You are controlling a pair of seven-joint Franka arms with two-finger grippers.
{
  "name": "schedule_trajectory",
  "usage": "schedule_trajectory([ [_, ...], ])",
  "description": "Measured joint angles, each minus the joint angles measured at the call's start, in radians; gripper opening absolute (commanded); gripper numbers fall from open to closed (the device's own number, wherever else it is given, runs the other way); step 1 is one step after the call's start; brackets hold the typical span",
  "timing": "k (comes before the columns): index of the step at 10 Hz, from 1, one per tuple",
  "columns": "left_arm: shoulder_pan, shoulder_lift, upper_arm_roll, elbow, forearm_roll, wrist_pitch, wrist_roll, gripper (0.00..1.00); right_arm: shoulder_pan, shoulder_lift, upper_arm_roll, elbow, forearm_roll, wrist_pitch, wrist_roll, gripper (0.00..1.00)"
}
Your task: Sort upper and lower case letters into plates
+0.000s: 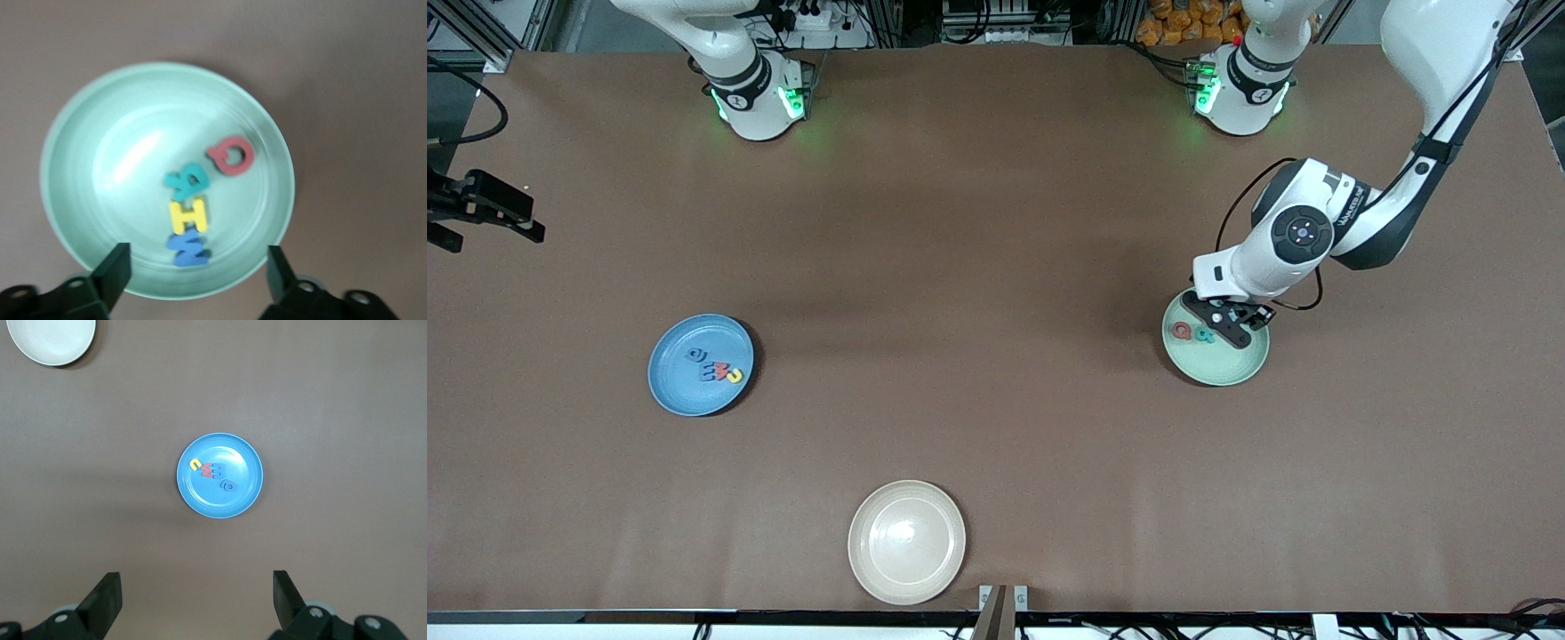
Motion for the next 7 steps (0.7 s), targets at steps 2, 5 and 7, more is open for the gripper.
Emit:
schedule_trajectory([
  [2,0.002,0.001,-0.001,0.166,-0.007,-0.148,-0.001,1.00,0.000,0.000,0.000,0.000,0.000,0.000,0.000,1.00],
  [5,0.004,0.002,0.001,0.423,-0.031,-0.337,-0.001,1.00,0.000,-0.001,0.000,0.000,0.000,0.000,0.000,1.00],
  [7,0.007,0.005,0.005,0.527,-0.048,-0.399,-0.001,1.00,0.000,-0.002,0.000,0.001,0.000,0.001,0.000,1.00],
])
